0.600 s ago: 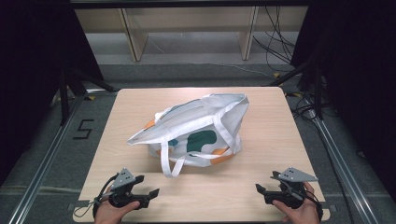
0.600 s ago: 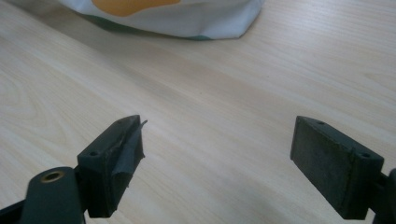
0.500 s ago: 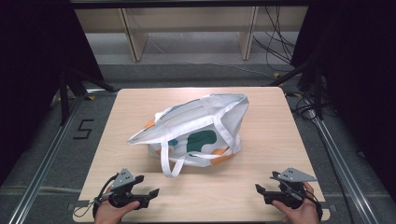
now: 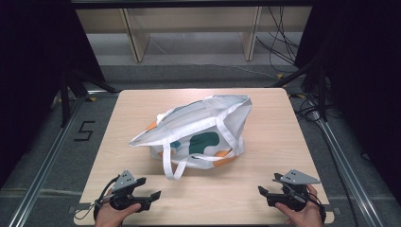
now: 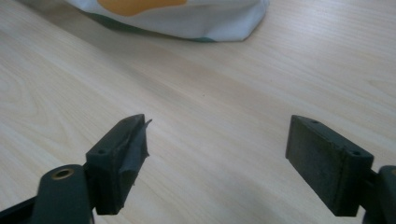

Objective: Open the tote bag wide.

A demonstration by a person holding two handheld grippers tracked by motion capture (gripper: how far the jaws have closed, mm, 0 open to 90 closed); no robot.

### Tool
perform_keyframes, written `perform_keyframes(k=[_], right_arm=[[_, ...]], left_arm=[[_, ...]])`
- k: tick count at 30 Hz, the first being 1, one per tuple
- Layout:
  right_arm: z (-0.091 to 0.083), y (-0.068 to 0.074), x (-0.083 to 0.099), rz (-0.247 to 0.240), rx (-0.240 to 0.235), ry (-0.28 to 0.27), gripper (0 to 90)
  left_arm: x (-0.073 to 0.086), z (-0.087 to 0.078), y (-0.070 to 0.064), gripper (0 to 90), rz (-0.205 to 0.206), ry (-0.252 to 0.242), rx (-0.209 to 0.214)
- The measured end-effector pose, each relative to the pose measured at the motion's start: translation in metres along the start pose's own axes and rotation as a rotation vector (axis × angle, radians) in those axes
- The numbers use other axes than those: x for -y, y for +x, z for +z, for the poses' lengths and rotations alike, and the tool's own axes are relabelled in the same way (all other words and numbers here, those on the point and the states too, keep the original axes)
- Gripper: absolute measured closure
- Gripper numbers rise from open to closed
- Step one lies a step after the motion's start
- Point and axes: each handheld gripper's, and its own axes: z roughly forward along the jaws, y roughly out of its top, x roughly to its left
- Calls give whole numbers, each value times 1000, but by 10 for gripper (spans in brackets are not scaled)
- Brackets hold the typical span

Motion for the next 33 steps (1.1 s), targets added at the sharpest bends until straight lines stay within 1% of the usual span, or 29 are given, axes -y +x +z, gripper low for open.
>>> perform_keyframes(k=[1, 3, 4, 5, 6, 7, 9, 10, 11, 12, 13, 14, 15, 16, 18, 19, 20, 21, 22, 23, 24, 25, 26, 27, 28, 30, 31, 32, 33], right_arm=[[0, 3, 0, 38, -3, 0, 235], [-1, 3, -1, 30, 9, 1, 247], [-1, 0, -3, -4, 0, -4, 255], [-1, 2, -7, 21, -7, -17, 267], [-3, 2, -9, 24, -7, -13, 277], [-2, -1, -13, -14, -7, -41, 294], [-3, 0, -15, -3, -12, -51, 314], [-4, -3, -19, -42, -12, -62, 338], [-6, 0, -23, -12, -18, -59, 389], [-7, -1, -26, -28, -25, -64, 434], [-9, -1, -37, -55, -32, -103, 497], [-12, 0, -43, -45, -45, -88, 564], [-12, 0, -43, -45, -45, -88, 564], [-12, 1, -49, -70, -52, -100, 619], [-13, 1, -66, -135, -74, -133, 721], [-15, 5, -81, -147, -90, -137, 791], [-15, 5, -81, -147, -90, -137, 791], [-15, 4, -87, -181, -91, -159, 815], [-16, 6, -103, -199, -104, -183, 857], [-18, 6, -111, -212, -109, -180, 874], [-17, 8, -118, -203, -119, -187, 889], [-17, 8, -118, -203, -119, -187, 889], [-18, 8, -127, -227, -117, -201, 896], [-17, 10, -132, -222, -111, -212, 900], [-19, 10, -143, -231, -126, -208, 900], [-18, 14, -161, -250, -117, -225, 900], [-18, 14, -161, -250, -117, -225, 900], [-17, 17, -177, -251, -119, -231, 900], [-17, 17, -177, -251, -119, -231, 900]], left_arm=[[0, 0, 0, 195, 0, 0, 0], [-1, 0, 0, 195, -17, -4, -3], [-3, -1, 1, 195, -10, 1, -10], [-4, -1, 1, 205, -13, -6, -5], [-5, -2, 2, 217, -9, -6, -2], [-9, -3, 2, 239, -4, -12, -1], [-11, -4, 3, 251, 7, -5, -2], [-14, -6, 2, 252, 5, -11, -11], [-16, -6, 3, 272, 9, -13, -2], [-19, -8, 4, 315, 19, -20, 1], [-25, -11, 6, 405, 48, -17, 2], [-27, -11, 6, 490, 43, -24, 6], [-27, -11, 6, 535, 43, -24, 6], [-30, -12, 6, 535, 35, -19, -6], [-38, -14, 10, 675, 73, -22, -13], [-47, -16, 12, 776, 86, -43, -8], [-47, -16, 12, 799, 86, -43, -8], [-54, -18, 13, 799, 98, -56, -4], [-57, -19, 13, 844, 99, -63, 0], [-63, -19, 13, 858, 99, -65, 2], [-68, -21, 15, 872, 113, -65, 3], [-75, -21, 17, 872, 109, -75, 1], [-79, -22, 19, 879, 107, -77, 2], [-87, -22, 21, 883, 103, -86, -5], [-92, -21, 22, 886, 102, -90, -11], [-106, -20, 26, 890, 101, -97, -5], [-106, -20, 26, 891, 101, -97, -5], [-113, -19, 26, 891, 104, -98, -6], [-118, -18, 27, 891, 110, -96, -7]])
